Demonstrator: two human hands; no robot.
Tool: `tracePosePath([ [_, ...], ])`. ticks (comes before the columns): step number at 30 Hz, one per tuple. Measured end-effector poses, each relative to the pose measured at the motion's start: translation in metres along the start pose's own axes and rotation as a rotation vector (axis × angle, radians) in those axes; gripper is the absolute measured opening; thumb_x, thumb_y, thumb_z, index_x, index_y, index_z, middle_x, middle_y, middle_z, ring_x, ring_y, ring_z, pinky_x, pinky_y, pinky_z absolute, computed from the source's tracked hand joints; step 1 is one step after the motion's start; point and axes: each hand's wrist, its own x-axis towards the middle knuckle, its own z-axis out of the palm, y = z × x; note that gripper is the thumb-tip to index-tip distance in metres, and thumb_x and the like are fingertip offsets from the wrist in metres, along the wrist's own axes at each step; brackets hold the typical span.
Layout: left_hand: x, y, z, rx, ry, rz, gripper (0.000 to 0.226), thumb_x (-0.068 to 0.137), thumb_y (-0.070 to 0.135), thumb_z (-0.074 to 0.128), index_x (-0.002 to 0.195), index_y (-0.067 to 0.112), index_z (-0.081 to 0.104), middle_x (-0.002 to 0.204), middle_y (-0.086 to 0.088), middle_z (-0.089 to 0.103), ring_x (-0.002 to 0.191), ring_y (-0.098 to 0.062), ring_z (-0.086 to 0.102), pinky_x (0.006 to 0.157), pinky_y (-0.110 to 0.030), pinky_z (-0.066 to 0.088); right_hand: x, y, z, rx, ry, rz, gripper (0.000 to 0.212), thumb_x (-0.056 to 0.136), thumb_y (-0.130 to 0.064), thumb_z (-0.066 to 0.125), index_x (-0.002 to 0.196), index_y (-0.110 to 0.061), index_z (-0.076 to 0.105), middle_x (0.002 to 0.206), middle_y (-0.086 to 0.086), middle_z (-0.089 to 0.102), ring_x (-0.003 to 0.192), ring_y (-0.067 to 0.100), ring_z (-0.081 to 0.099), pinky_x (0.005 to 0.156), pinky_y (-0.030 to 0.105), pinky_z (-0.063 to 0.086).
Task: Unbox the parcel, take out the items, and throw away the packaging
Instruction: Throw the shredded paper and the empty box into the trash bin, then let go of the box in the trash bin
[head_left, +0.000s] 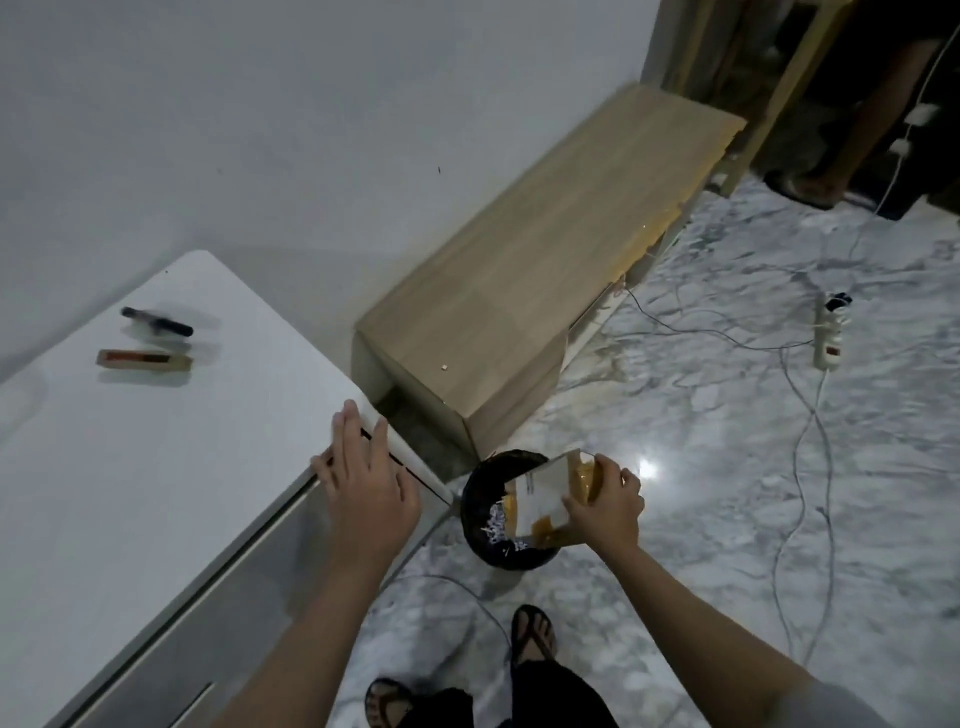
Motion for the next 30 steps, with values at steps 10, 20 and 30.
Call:
tracePosePath([
  [10, 0.008, -0.004, 0.029, 0.171, 0.142, -0.054, 0.065, 0.073, 0.017, 0.058, 0.136, 0.004, 0.047, 0.147, -0.025, 0.035, 0.136, -0.038, 0.028, 0.104, -0.059, 0.026, 0.035, -0.007, 0.057, -0.211, -0.177, 0.136, 0.083, 0.084, -0.036, 0.063, 0.148, -0.018, 0.013, 0.157, 0.019, 0.004, 0.145, 0.039, 0.000, 0.114, 0.058, 0.010],
  [20, 0.009, -0.003, 0.029, 0.138, 0.117, -0.098, 0.069, 0.069, 0.020, 0.056, 0.137, 0.008, 0.047, 0.149, -0.021, 0.034, 0.138, -0.034, 0.025, 0.105, -0.059, 0.027, 0.023, -0.031, 0.058, -0.116, -0.205, 0.082, 0.061, 0.084, -0.036, 0.057, 0.137, -0.012, 0.037, 0.140, 0.013, 0.042, 0.131, 0.033, 0.038, 0.108, 0.054, 0.032],
  [30, 0.015, -0.026, -0.028, -0.361, 0.153, -0.257, 0.063, 0.080, 0.020, 0.054, 0.140, 0.008, 0.040, 0.143, -0.013, 0.044, 0.133, -0.032, 0.039, 0.111, -0.058, 0.018, -0.010, -0.213, 0.031, 0.271, -0.111, -0.386, 0.044, 0.088, -0.013, 0.054, 0.131, -0.008, 0.048, 0.135, 0.013, 0.051, 0.125, 0.028, 0.047, 0.102, 0.036, 0.039],
])
